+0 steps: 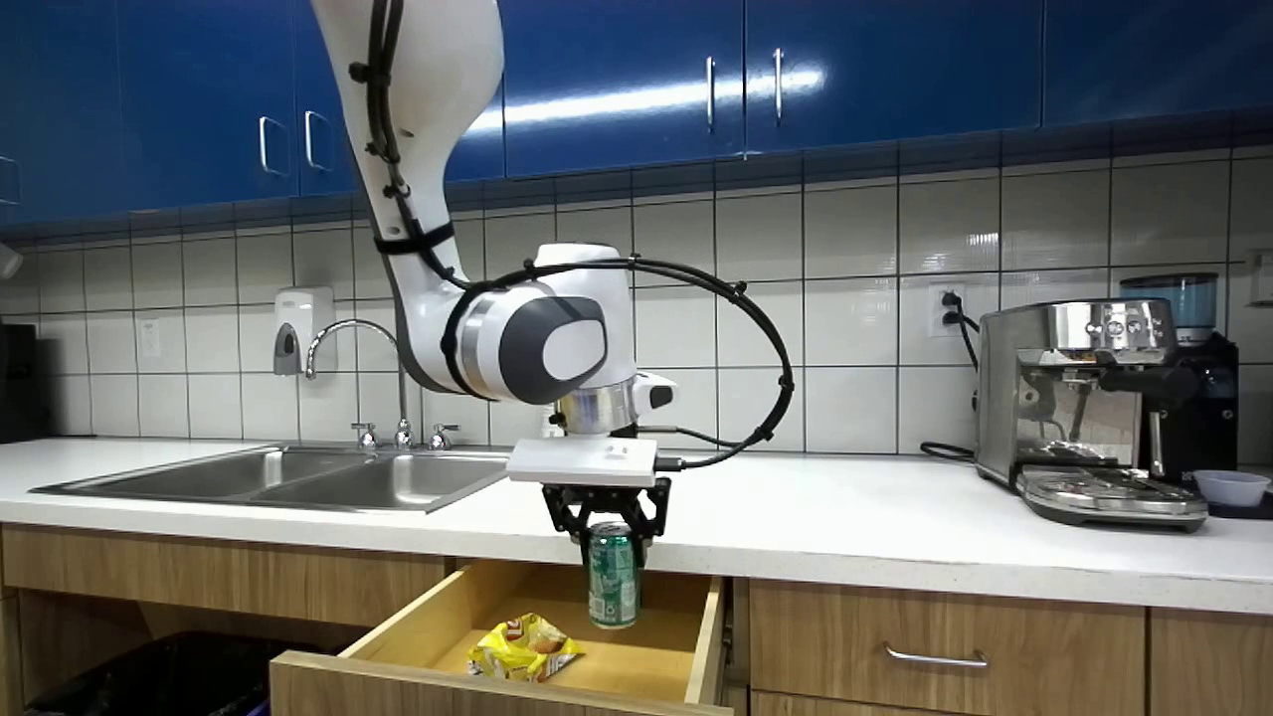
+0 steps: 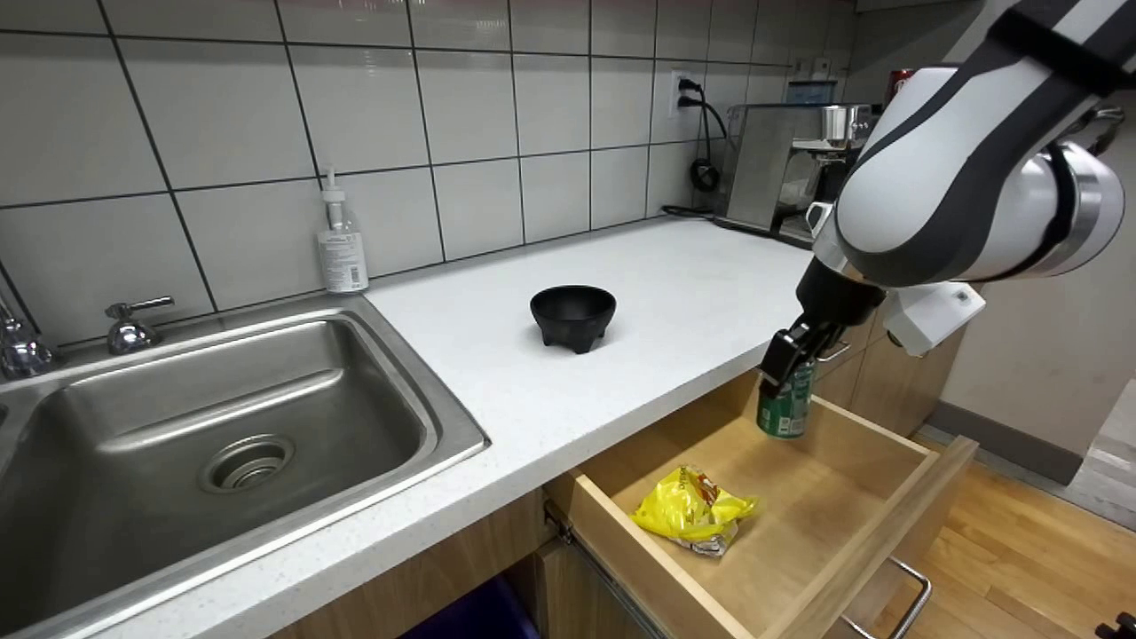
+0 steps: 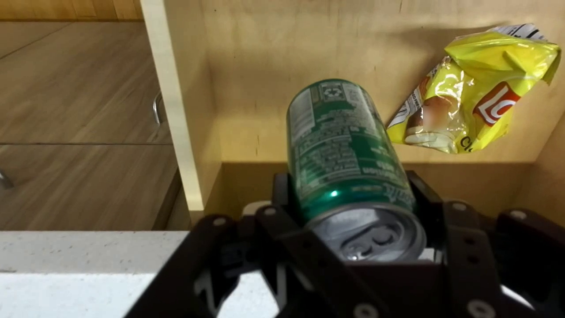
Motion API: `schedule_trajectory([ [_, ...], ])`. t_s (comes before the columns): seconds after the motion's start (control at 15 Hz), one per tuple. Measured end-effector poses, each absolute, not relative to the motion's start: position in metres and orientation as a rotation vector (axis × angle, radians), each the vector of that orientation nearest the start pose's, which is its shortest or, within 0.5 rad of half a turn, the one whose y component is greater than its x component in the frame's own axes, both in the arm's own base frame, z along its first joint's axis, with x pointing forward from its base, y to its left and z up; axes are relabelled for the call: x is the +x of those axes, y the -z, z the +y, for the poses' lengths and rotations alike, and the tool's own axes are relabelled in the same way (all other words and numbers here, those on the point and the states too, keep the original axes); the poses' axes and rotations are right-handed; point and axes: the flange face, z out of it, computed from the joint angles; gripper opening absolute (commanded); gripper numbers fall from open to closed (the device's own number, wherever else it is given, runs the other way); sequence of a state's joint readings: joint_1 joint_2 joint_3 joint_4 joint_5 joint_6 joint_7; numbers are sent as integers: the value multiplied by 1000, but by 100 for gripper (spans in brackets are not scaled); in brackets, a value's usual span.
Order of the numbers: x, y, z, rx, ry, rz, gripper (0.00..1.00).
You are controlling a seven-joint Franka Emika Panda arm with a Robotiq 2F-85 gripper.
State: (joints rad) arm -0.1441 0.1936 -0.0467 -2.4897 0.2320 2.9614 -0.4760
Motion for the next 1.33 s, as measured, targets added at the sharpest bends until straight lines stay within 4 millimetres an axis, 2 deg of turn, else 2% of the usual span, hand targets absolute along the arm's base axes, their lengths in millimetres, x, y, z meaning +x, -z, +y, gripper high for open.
schedule_trajectory([
  [0.87,486,-192,-112,-3163,419,-91,38],
  [1.33,493,-174,-107,-3143,436,-61,38],
])
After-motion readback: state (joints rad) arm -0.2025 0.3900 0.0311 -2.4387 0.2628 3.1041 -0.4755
